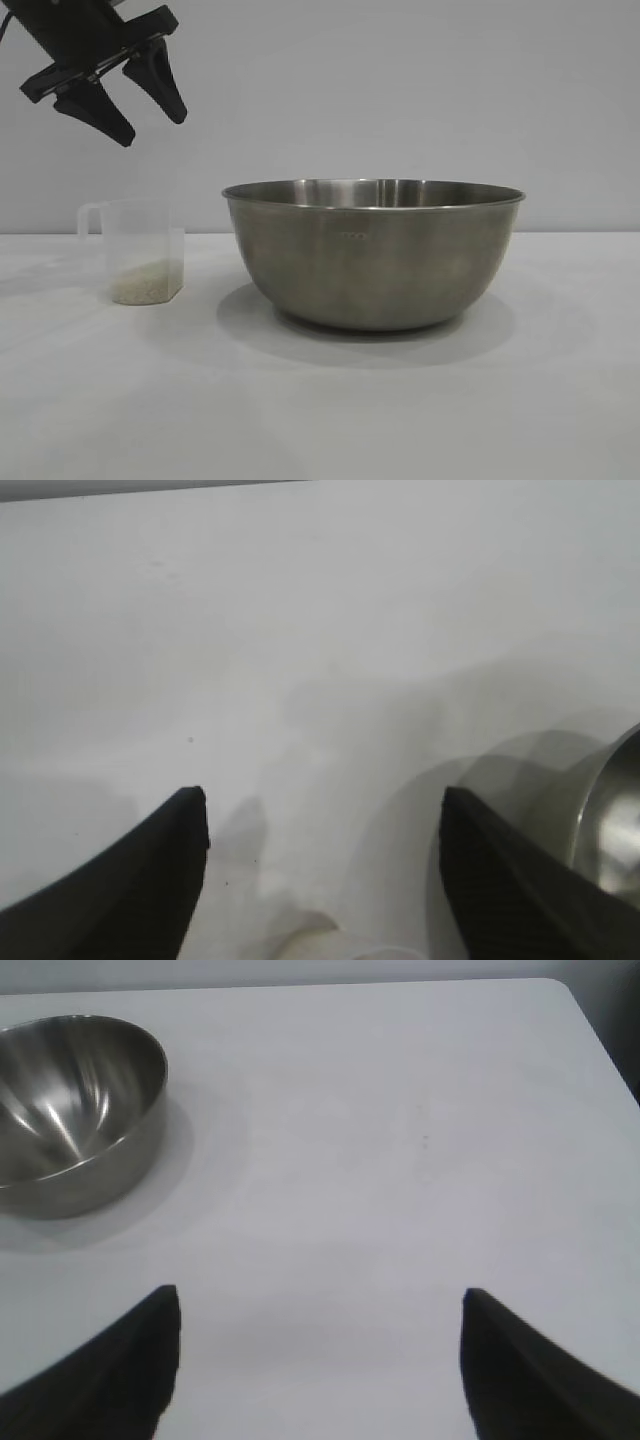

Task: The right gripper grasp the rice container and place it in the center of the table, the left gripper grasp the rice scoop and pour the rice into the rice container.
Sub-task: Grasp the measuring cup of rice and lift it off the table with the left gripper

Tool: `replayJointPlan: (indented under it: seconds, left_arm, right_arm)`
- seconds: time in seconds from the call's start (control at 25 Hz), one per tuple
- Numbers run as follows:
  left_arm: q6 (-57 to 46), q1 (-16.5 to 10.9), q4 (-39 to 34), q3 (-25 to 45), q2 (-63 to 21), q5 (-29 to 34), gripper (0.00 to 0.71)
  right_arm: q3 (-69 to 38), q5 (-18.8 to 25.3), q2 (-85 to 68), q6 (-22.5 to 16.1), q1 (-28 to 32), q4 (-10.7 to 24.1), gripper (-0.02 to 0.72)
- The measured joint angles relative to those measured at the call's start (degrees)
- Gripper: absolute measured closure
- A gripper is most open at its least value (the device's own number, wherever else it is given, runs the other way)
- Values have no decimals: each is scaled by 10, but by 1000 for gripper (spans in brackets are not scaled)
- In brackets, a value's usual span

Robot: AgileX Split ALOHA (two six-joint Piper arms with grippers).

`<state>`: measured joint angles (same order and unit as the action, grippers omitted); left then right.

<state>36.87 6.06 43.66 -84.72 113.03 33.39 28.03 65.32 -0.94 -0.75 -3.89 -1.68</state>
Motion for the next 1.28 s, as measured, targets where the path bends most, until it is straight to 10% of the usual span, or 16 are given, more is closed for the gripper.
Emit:
replayJointPlan:
  seconds: [1.28]
  left_arm:
    - [-24, 0, -58, 0, -12, 8, 217]
  right_arm:
    - [0, 0, 0, 0, 0, 0, 171]
